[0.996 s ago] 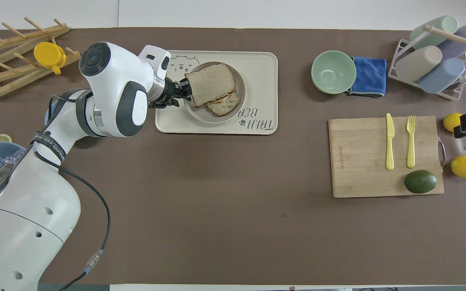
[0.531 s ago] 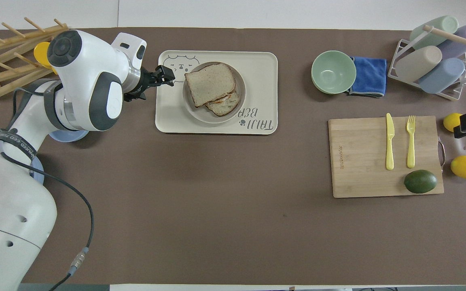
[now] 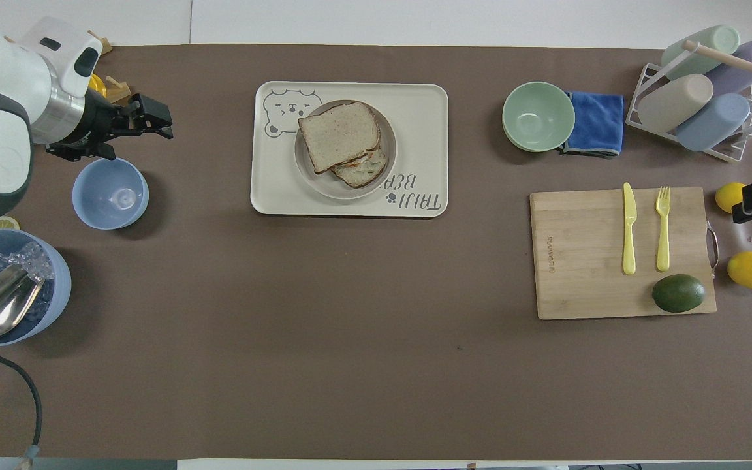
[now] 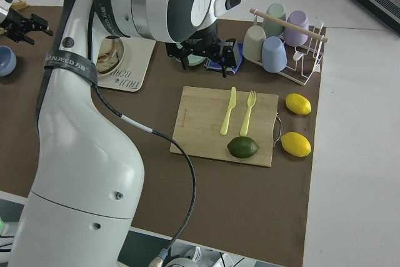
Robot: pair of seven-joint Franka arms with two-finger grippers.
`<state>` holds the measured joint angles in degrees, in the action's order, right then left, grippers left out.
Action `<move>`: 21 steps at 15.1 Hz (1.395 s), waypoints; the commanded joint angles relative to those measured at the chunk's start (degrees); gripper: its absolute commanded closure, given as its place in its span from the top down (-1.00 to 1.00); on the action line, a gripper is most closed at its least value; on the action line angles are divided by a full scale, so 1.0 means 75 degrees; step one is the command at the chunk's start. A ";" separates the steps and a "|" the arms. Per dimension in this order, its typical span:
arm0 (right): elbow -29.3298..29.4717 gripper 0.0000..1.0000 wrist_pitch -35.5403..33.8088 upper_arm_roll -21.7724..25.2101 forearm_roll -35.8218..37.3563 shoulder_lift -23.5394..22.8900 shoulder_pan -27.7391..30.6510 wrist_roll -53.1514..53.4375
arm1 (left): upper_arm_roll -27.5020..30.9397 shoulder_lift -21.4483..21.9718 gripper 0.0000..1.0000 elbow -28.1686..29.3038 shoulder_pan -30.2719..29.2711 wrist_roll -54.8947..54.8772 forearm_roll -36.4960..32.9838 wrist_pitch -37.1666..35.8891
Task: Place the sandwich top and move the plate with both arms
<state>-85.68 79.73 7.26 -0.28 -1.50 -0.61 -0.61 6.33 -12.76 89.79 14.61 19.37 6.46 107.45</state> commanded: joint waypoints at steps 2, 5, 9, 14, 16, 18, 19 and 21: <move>-0.0107 1.00 -0.0002 -0.0007 -0.0045 0.0083 0.0034 -0.0141 | -0.0035 0.0995 1.00 0.0263 -0.0306 -0.0705 -0.0439 -0.1010; -0.0107 1.00 -0.0002 -0.0007 -0.0045 0.0083 0.0034 -0.0141 | -0.0047 0.1570 1.00 0.0310 -0.0459 -0.1141 -0.0452 -0.2369; -0.0107 1.00 -0.0002 -0.0007 -0.0045 0.0083 0.0034 -0.0141 | -0.0152 0.1981 1.00 0.0659 -0.0529 -0.1456 -0.0463 -0.3229; -0.0107 1.00 -0.0002 -0.0007 -0.0045 0.0083 0.0022 -0.0141 | -0.1030 0.2205 1.00 0.1247 -0.1232 -0.1587 -0.0475 -0.2679; -0.0107 1.00 -0.0002 -0.0018 -0.0045 0.0083 0.0034 -0.0141 | -0.1019 0.2205 1.00 0.1247 -0.1163 -0.1575 -0.0498 -0.2607; -0.0107 1.00 -0.0002 -0.0007 -0.0045 0.0083 0.0034 -0.0141 | -0.1031 0.2275 1.00 0.1235 -0.1046 -0.1540 -0.0580 -0.2654; -0.0107 1.00 -0.0002 -0.0007 -0.0045 0.0083 0.0034 -0.0141 | -0.1019 0.2310 1.00 0.1212 -0.1034 -0.1517 -0.0580 -0.2643; -0.0107 1.00 -0.0002 -0.0007 -0.0045 0.0083 0.0022 -0.0141 | -0.1043 0.2310 1.00 0.1107 -0.1034 -0.1505 -0.0592 -0.2689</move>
<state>-85.68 79.73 7.26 -0.28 -1.50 -0.61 -0.61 -1.39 2.68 96.82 6.63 8.49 3.43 86.32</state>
